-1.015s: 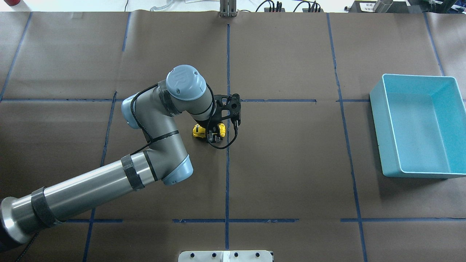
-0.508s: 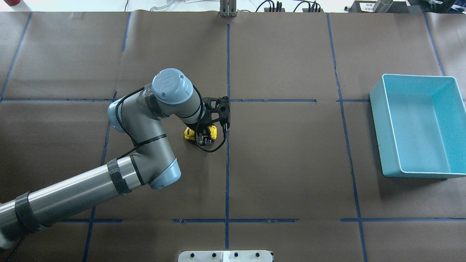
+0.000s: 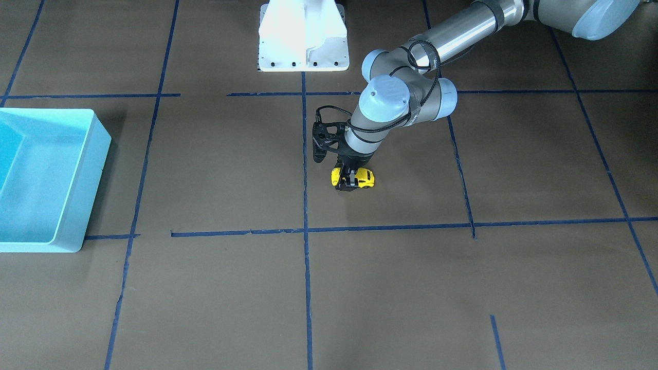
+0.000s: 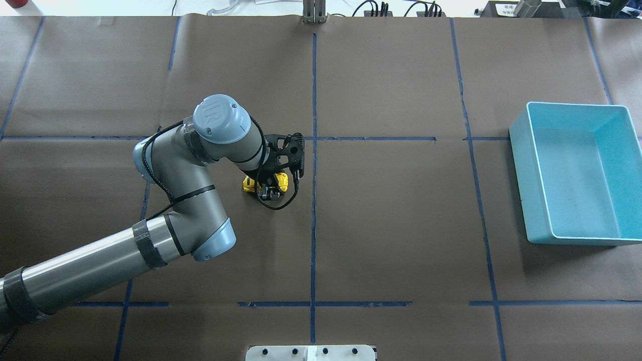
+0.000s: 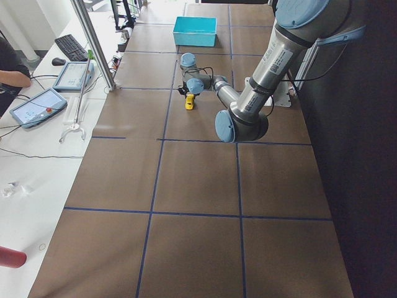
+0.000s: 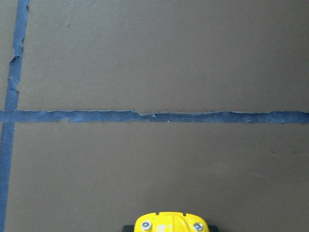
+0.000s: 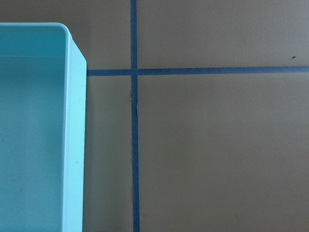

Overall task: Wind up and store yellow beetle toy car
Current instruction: 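Drag the car backward along the table with the left gripper to wind it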

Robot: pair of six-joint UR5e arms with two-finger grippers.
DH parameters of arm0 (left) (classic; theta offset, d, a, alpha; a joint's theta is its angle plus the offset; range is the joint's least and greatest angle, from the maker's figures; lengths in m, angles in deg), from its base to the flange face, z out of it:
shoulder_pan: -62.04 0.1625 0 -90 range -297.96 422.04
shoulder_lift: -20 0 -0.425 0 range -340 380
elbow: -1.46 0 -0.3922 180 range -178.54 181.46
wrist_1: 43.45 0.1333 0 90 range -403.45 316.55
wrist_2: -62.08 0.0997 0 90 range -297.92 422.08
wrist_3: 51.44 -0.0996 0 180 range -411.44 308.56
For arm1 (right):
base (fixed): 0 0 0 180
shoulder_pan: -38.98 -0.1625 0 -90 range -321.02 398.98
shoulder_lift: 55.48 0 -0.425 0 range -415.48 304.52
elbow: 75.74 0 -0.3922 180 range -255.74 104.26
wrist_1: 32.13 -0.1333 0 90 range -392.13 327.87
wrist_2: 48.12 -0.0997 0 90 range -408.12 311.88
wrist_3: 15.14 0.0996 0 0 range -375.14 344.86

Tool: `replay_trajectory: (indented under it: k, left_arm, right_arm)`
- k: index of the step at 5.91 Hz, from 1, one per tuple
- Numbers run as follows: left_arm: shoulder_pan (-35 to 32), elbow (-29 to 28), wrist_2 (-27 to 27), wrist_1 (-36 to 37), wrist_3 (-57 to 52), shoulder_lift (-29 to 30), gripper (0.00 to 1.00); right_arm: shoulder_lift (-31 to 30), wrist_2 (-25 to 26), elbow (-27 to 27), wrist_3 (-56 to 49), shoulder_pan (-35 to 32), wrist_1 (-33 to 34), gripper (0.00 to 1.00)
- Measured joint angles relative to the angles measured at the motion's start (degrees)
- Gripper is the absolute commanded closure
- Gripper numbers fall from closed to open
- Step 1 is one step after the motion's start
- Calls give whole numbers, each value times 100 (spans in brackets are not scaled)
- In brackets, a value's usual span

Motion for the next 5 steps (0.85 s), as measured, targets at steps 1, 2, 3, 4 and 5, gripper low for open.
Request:
replay_trajectory:
  k: [1,2,3,4,5]
  left_arm:
    - [-19,66,-8,-14,-20,-95,100]
    - [-38,131,-16,-48,-29,-202,100]
    - [-67,184,-22,-96,-32,-298,100]
    - [-101,221,-71,-153,-32,-385,100]
    - [-153,243,-179,-218,-32,-459,100]
  right_arm:
    - [0,0,0,-2,0,0,0]
    - [0,0,-1,-4,0,0,0]
    - [-3,-3,0,-4,0,0,0]
    - [-6,-7,5,-7,0,0,0]
    - [-8,-6,7,-8,0,0,0]
